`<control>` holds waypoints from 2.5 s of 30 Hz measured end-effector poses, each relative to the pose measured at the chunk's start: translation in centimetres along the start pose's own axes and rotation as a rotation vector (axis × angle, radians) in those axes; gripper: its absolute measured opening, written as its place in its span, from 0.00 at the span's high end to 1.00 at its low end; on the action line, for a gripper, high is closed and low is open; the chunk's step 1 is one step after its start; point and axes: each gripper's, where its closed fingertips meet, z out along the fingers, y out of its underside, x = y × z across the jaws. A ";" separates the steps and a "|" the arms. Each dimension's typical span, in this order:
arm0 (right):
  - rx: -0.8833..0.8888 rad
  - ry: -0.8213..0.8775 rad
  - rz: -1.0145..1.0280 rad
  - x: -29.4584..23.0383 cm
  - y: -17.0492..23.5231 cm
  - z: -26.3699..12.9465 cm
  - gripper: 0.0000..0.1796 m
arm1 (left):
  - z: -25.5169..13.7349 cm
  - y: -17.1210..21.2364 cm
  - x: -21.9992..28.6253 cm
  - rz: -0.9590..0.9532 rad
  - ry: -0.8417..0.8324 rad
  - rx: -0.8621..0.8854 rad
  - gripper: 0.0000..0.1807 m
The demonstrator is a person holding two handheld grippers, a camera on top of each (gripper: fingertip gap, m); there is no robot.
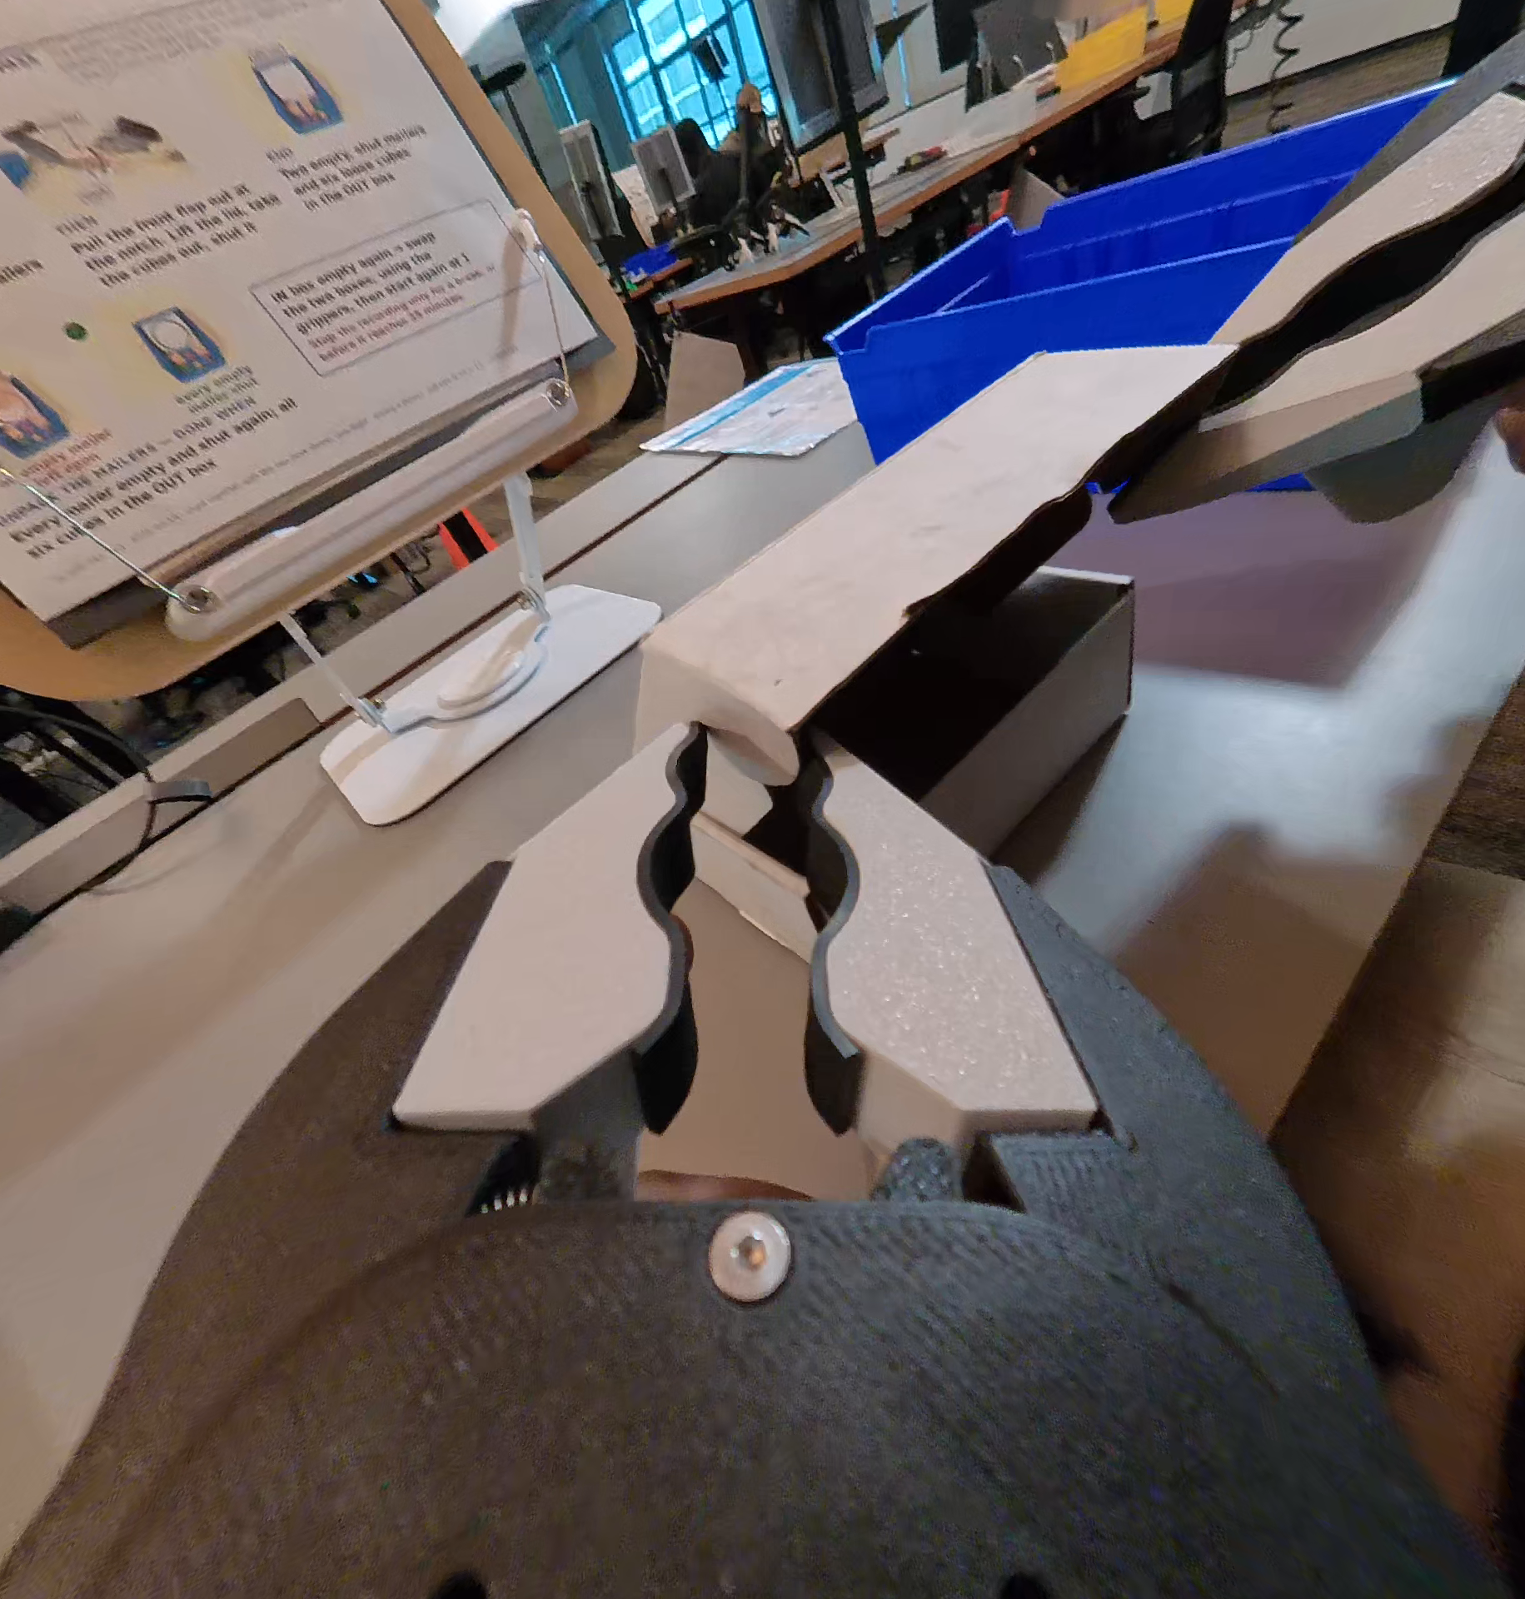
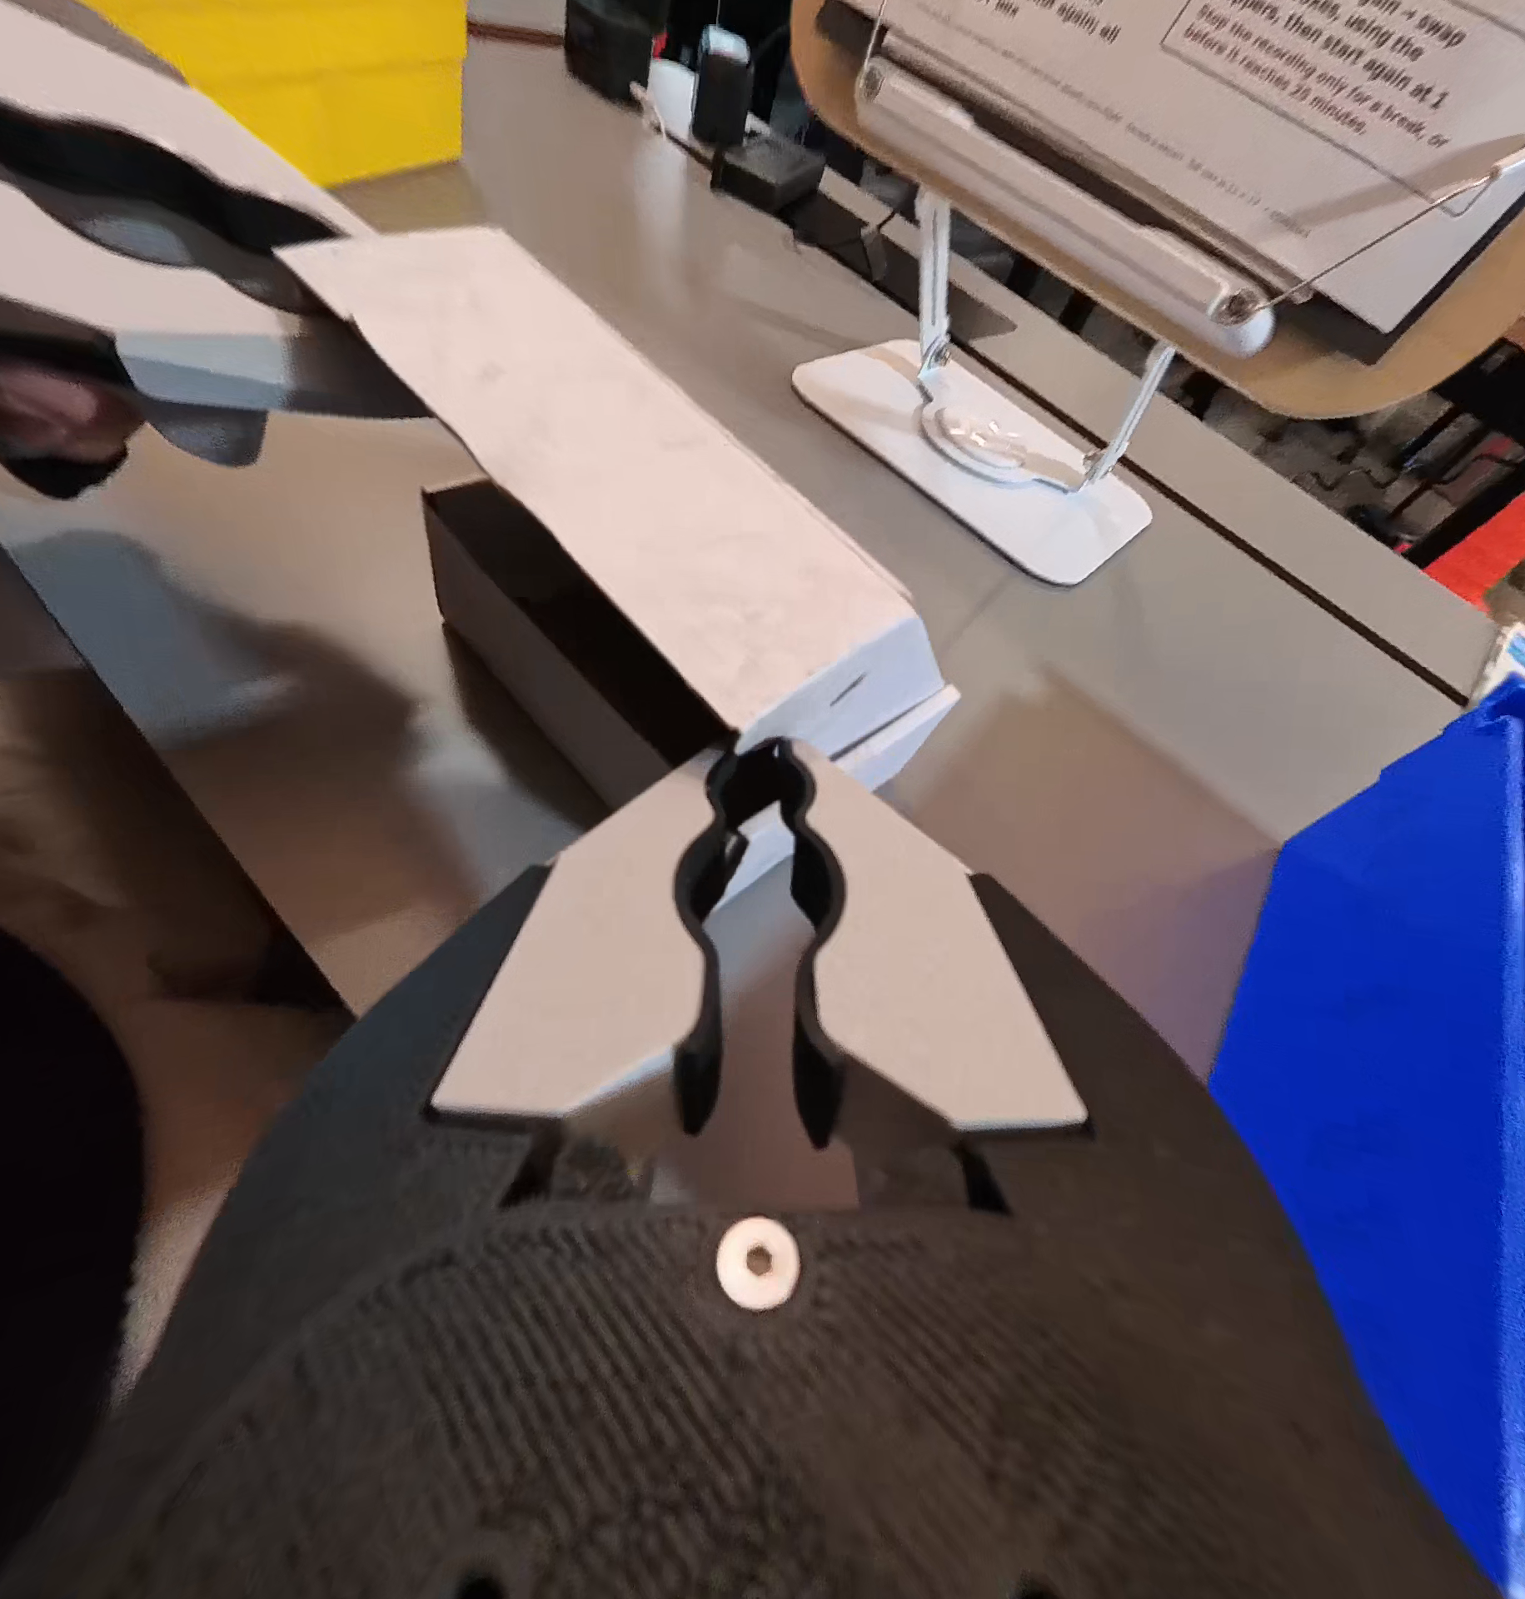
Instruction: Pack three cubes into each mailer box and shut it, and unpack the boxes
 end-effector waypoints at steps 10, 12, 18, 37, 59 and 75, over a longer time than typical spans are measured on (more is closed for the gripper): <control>-0.124 -0.044 0.009 -1.6 2.8 0.1 1.00 | -0.7 2.1 2.0 -0.011 0.071 -0.102 0.88; -0.136 -0.049 0.010 -1.7 3.1 0.3 1.00 | -0.7 2.3 2.2 -0.003 0.081 -0.117 0.87; -0.131 -0.028 -0.013 -1.3 3.3 0.7 0.92 | -0.6 2.6 2.1 0.029 0.080 -0.124 0.78; 0.005 0.124 -0.182 0.3 0.6 -0.3 0.85 | -0.8 1.3 2.0 0.102 0.037 -0.050 0.83; -0.045 -0.045 0.091 0.0 1.3 -1.2 0.92 | -1.4 1.5 3.9 0.032 0.137 -0.101 0.88; -0.171 -0.080 0.021 -1.1 3.8 0.0 0.92 | -0.9 4.1 4.5 0.082 0.156 -0.217 0.86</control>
